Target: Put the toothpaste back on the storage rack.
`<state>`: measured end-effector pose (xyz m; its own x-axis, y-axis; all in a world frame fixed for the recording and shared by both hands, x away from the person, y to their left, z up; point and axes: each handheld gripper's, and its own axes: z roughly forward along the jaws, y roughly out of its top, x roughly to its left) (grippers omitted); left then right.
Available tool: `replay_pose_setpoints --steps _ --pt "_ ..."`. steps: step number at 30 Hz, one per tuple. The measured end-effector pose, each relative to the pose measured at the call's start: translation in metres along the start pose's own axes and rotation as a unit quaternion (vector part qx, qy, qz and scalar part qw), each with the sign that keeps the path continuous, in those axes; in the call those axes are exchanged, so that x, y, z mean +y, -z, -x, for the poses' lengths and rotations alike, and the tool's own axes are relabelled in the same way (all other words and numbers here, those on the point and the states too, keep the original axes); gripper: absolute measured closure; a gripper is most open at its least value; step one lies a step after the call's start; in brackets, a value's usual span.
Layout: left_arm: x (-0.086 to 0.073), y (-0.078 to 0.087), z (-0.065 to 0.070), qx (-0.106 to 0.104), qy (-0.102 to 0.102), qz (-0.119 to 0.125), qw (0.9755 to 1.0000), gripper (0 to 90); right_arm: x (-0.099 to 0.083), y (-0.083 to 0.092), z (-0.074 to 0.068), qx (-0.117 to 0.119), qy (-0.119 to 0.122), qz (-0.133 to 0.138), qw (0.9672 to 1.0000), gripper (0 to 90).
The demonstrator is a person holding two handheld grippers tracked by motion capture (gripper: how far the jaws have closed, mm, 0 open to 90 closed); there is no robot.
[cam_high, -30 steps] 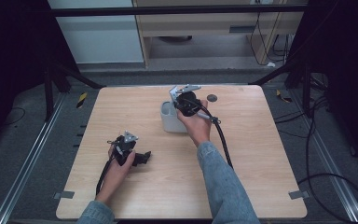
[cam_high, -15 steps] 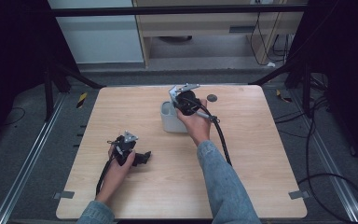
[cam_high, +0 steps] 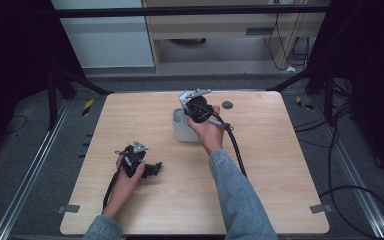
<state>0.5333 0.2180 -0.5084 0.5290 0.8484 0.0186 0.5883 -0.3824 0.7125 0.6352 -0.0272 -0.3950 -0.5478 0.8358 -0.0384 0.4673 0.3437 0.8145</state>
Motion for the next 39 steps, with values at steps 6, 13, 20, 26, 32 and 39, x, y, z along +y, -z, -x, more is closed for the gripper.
replay_pose_setpoints --steps 6,13,20,26,32,39 --pt "0.0 0.0 0.0 0.0 0.0 0.0 1.0 0.0 0.0 -0.001 0.002 0.001 -0.006 -0.002 1.0 77.2" --pt "0.0 0.0 0.0 0.0 -0.001 0.0 1.0 0.0 0.0 0.0 0.003 0.004 -0.008 -0.003 1.0 77.1" --pt "0.0 0.0 0.0 0.001 -0.001 0.0 1.0 0.0 0.001 0.004 0.004 0.007 -0.011 0.001 0.9999 74.9" --pt "0.0 0.0 0.0 0.0 0.0 0.0 1.0 0.0 0.001 0.007 0.003 0.01 -0.01 0.002 0.9999 74.3" --pt "0.0 0.0 0.0 0.0 -0.001 0.0 1.0 0.0 0.002 0.01 0.003 0.012 -0.008 0.002 0.9999 74.3" --pt "0.0 0.0 0.0 0.0 -0.001 0.0 1.0 0.0 0.002 0.014 0.004 0.015 -0.007 0.004 0.9999 74.6"
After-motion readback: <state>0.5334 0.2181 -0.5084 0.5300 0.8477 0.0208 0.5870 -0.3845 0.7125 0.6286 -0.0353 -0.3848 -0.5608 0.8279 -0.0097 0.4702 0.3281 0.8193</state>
